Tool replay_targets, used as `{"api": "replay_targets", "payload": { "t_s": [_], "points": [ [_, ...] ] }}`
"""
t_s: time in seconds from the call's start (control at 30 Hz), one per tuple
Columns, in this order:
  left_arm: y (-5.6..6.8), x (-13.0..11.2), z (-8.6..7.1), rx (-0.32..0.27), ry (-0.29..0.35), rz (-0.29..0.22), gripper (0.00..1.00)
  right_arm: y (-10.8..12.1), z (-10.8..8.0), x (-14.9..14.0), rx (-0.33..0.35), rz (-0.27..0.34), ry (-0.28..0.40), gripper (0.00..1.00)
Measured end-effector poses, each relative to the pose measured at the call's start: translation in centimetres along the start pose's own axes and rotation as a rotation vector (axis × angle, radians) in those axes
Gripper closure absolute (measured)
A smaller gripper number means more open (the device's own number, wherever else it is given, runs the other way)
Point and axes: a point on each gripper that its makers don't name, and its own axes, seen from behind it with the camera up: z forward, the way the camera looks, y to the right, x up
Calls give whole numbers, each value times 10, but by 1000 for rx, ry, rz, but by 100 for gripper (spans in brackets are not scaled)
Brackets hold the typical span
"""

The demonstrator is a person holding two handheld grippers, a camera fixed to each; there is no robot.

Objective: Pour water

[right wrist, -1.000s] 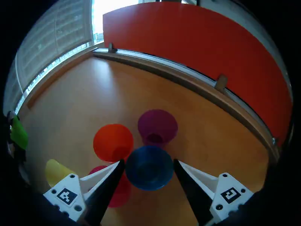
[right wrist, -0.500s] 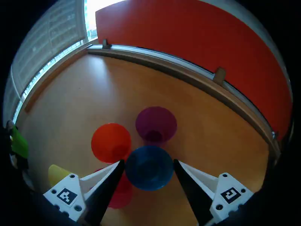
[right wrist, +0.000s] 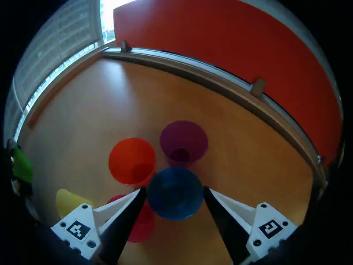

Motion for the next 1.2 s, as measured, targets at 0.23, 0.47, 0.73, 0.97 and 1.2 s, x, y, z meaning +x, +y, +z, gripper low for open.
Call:
{"api": "replay_targets", "payload": {
  "t_s": [0.23, 0.47, 0.73, 0.97, 1.2],
  "points": [
    [2, 0, 0, -4, 1, -1, 13, 0, 2, -1, -4, 9, -11, 0],
    [1, -2, 0, -3, 1, -4, 13, -1, 6, -6, -7, 7, -24, 0],
    [-1, -1, -2, 2, 3, -4, 13, -2, 13, -7, 3, 27, 7, 0],
    [-2, -1, -4, 5, 4, -5, 13, -3, 16, -10, 20, 45, 57, 0],
    [-2, -1, -3, 5, 4, -3, 13, -3, 19, -14, 23, 36, 84, 5]
  ]
}}
